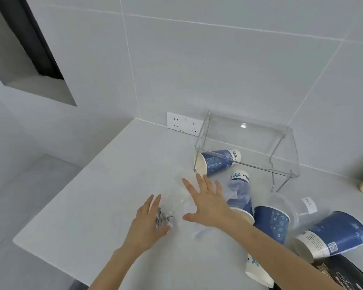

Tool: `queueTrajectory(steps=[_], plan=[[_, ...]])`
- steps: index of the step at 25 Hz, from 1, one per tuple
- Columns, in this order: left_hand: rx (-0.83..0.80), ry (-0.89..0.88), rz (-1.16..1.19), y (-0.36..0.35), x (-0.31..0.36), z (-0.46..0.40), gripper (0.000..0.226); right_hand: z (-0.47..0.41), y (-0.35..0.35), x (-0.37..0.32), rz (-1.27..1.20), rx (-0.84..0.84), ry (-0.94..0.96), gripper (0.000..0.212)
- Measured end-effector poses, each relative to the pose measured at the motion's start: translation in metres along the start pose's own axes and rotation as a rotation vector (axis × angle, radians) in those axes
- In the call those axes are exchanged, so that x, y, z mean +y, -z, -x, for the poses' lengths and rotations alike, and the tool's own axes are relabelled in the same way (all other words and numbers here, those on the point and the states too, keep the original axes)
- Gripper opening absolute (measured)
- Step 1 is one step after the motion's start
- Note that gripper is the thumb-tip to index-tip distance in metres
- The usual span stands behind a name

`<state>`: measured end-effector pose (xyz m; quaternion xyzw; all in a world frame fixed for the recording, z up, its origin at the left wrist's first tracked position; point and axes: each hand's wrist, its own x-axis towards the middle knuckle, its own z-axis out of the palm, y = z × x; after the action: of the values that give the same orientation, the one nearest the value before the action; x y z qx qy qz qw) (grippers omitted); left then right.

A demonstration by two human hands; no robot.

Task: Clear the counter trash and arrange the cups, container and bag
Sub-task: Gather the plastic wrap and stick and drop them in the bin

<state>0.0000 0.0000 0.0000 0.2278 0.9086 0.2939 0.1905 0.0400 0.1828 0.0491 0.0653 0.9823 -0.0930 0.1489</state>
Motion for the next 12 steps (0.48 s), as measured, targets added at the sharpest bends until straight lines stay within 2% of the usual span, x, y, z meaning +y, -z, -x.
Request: queueTrajectory(steps=[4, 12], plan=[[-0.050, 0.048, 0.000, -0.015, -0.012, -0.009, 0.081, -0.013, -0.018, -0.001, 0.050, -0.090, -0.056, 0.093], [0.013, 0.030, 0.102, -0.030, -0.022, -0.020, 0.072, -0.021, -0.038, -0.005, 0.011, -0.091, -0.069, 0.086]])
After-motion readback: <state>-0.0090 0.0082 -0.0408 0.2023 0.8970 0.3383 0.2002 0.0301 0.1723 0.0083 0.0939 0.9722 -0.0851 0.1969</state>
